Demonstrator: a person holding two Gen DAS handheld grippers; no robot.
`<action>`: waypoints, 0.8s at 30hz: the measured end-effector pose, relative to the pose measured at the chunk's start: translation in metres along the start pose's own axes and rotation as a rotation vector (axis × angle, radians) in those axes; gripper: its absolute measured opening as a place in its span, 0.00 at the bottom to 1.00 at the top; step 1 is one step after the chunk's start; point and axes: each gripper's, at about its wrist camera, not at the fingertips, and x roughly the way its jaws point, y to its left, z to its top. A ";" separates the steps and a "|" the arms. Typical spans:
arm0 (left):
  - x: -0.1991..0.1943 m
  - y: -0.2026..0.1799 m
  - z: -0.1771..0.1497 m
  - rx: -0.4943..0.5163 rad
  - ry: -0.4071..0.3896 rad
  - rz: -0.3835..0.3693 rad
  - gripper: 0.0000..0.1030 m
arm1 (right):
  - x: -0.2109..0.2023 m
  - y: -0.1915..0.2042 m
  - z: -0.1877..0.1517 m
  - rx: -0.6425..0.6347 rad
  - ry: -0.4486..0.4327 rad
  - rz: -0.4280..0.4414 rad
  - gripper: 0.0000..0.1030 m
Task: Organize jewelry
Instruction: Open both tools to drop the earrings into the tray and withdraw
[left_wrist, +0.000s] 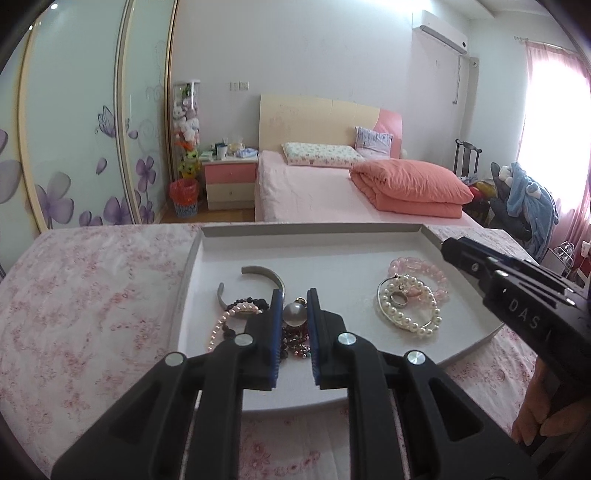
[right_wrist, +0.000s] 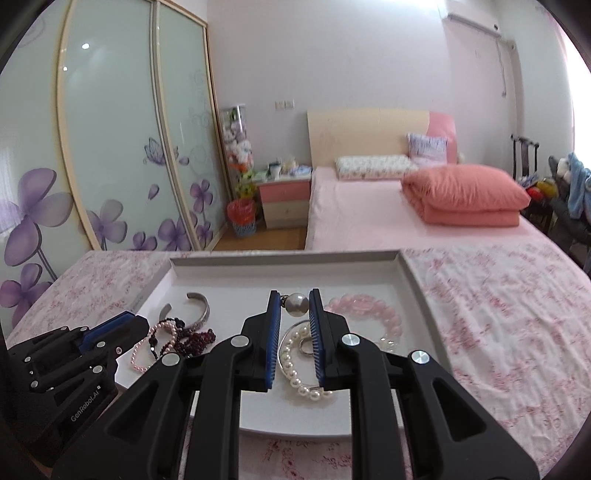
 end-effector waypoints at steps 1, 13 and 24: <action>0.003 0.000 0.000 0.000 0.008 -0.002 0.14 | 0.003 0.000 -0.001 0.006 0.011 0.004 0.16; -0.002 0.021 0.005 -0.082 0.026 -0.028 0.32 | -0.009 -0.022 0.001 0.115 0.042 0.034 0.35; -0.063 0.049 -0.002 -0.160 -0.018 -0.038 0.41 | -0.063 -0.023 -0.004 0.148 -0.009 0.028 0.49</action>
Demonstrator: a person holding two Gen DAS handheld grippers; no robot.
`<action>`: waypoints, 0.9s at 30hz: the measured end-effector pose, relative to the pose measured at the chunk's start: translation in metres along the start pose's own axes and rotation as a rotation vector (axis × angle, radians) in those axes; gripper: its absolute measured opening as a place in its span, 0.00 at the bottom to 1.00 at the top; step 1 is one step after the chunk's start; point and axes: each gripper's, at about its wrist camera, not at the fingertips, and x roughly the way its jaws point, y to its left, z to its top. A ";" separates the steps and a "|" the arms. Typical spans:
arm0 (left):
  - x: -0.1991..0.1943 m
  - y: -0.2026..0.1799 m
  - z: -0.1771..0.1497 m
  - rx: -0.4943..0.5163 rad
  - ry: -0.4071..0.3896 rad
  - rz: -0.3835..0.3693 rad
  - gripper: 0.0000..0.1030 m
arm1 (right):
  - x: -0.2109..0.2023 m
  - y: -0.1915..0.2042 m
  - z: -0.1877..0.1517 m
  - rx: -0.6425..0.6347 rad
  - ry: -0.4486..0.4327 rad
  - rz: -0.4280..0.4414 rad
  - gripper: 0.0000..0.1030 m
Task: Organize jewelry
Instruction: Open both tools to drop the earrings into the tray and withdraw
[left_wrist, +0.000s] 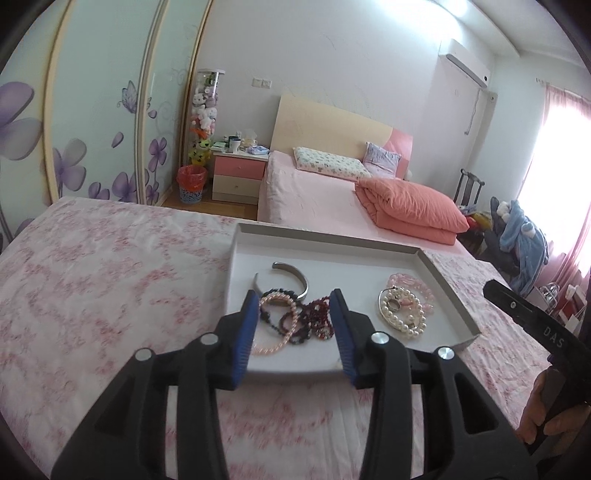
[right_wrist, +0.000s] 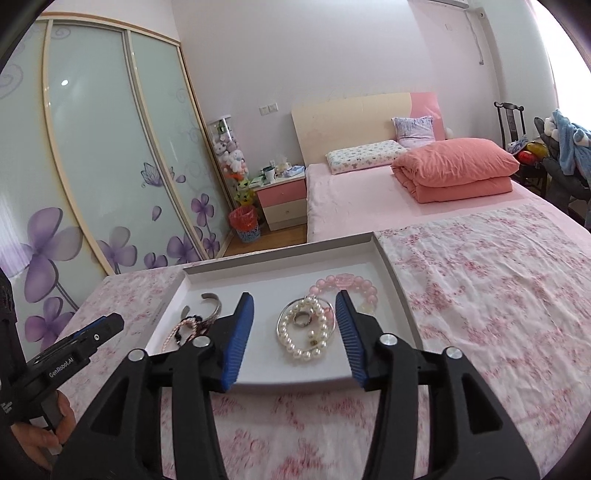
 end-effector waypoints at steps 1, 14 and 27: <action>-0.006 0.001 -0.002 -0.006 -0.002 -0.001 0.42 | -0.006 0.002 -0.003 -0.001 0.000 0.002 0.51; -0.072 0.010 -0.031 -0.007 -0.066 0.054 0.61 | -0.062 0.022 -0.032 -0.103 -0.032 -0.052 0.65; -0.099 -0.022 -0.054 0.118 -0.127 0.122 0.94 | -0.084 0.032 -0.052 -0.148 -0.060 -0.095 0.97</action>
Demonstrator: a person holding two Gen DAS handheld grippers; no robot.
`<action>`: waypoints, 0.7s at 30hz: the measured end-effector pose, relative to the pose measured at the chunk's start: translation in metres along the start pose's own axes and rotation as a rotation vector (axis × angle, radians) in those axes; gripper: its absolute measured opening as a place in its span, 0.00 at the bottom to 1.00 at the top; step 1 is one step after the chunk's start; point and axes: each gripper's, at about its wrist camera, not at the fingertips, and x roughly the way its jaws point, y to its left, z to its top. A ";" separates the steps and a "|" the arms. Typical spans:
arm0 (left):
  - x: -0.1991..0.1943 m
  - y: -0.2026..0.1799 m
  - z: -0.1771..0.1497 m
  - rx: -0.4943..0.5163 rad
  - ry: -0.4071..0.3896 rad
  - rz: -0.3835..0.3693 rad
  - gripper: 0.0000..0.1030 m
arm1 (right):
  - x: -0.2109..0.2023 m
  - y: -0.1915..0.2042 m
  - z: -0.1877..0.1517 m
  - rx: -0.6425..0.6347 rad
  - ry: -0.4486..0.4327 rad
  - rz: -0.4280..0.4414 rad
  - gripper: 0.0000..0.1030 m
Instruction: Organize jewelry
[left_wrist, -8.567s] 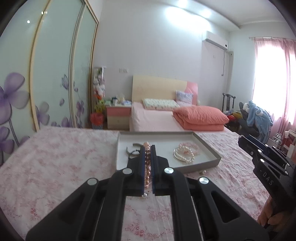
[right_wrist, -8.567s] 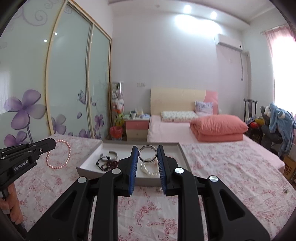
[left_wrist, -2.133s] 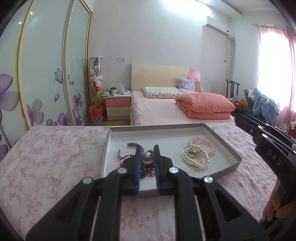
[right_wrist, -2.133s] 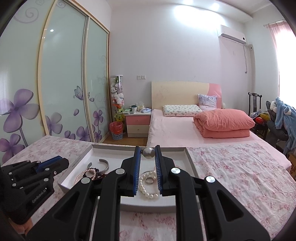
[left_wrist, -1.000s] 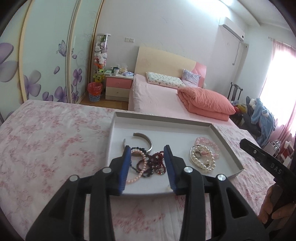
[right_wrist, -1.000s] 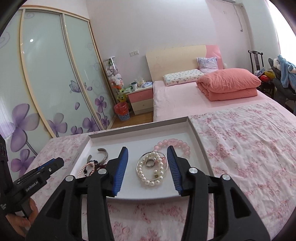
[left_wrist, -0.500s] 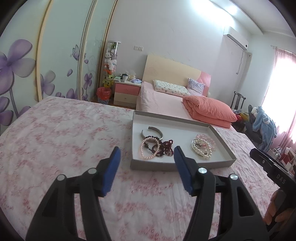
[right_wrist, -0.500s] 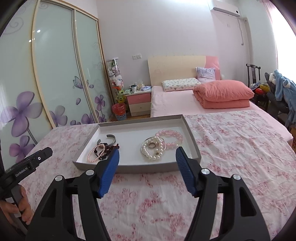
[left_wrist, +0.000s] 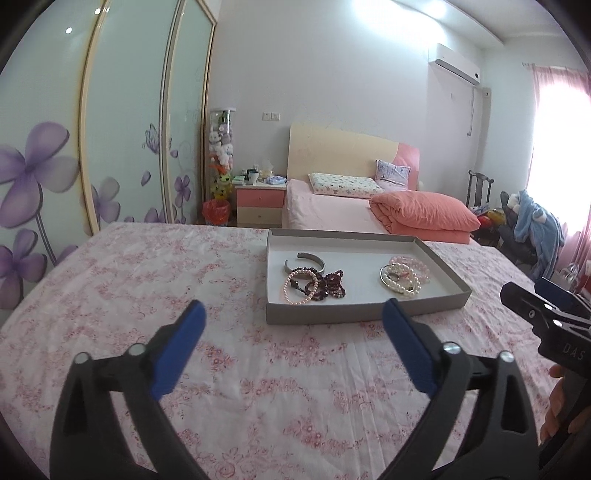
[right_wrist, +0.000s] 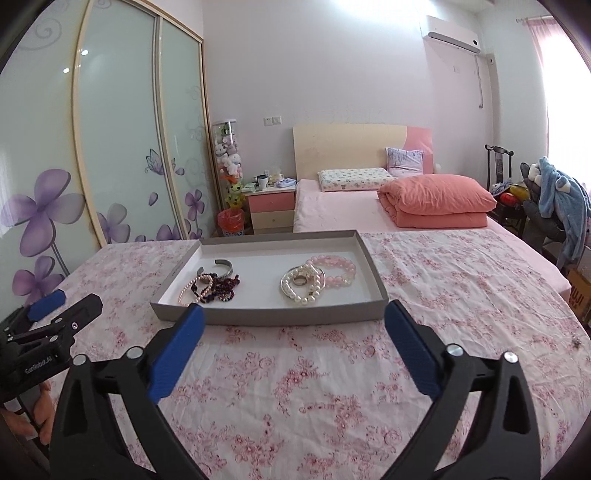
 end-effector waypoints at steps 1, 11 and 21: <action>-0.002 -0.001 -0.001 0.006 -0.004 0.004 0.96 | -0.001 -0.001 -0.002 0.005 0.003 0.000 0.98; -0.013 -0.002 -0.010 0.006 -0.020 0.007 0.96 | -0.018 -0.005 -0.018 0.021 -0.030 0.007 0.98; -0.030 -0.003 -0.019 0.010 -0.076 0.007 0.96 | -0.036 -0.004 -0.026 -0.002 -0.127 -0.004 0.98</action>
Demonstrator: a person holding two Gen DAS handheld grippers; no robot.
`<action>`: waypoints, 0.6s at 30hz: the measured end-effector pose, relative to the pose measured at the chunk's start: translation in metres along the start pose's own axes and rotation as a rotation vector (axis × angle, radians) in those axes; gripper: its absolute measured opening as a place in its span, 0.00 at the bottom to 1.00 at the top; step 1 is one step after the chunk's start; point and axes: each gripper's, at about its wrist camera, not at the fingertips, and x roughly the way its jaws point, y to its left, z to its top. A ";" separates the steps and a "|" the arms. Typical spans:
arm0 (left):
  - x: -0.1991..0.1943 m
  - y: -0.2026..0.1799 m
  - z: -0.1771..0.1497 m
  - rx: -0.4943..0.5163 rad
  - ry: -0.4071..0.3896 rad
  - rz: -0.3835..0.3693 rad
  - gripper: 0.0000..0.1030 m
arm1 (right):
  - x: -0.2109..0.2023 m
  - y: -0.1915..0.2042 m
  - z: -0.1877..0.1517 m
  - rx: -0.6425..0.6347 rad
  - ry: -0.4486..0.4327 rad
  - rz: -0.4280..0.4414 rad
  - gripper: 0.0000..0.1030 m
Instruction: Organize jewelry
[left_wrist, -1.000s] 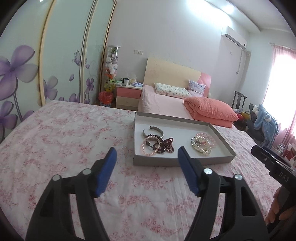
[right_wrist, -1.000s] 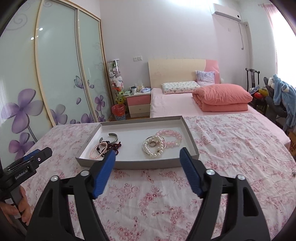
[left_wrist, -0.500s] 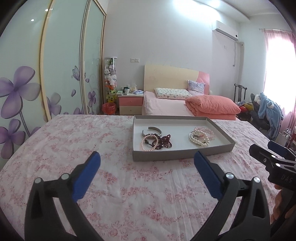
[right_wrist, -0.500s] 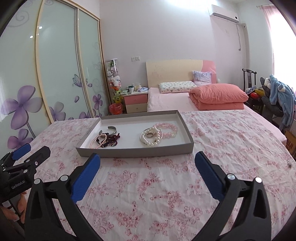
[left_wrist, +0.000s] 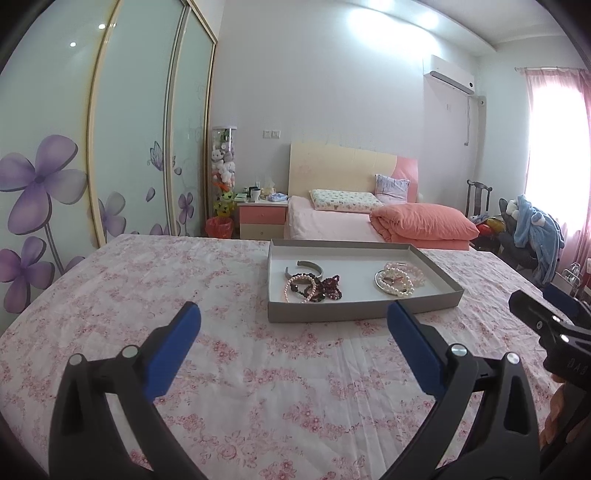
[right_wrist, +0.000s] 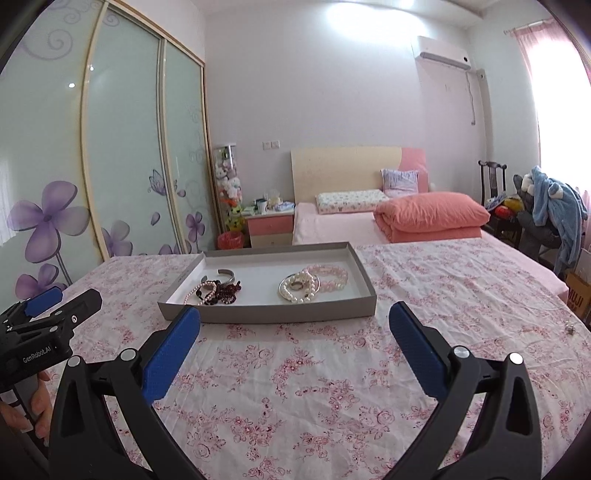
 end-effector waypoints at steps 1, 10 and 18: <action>-0.001 0.000 0.000 0.001 -0.002 0.001 0.96 | -0.001 0.000 -0.001 -0.003 -0.005 -0.003 0.98; -0.004 -0.002 -0.002 0.004 -0.013 -0.008 0.96 | -0.004 -0.004 -0.004 0.009 -0.013 0.003 0.98; -0.003 -0.003 -0.002 0.003 -0.016 -0.012 0.96 | -0.006 -0.005 -0.005 0.011 -0.021 -0.001 0.98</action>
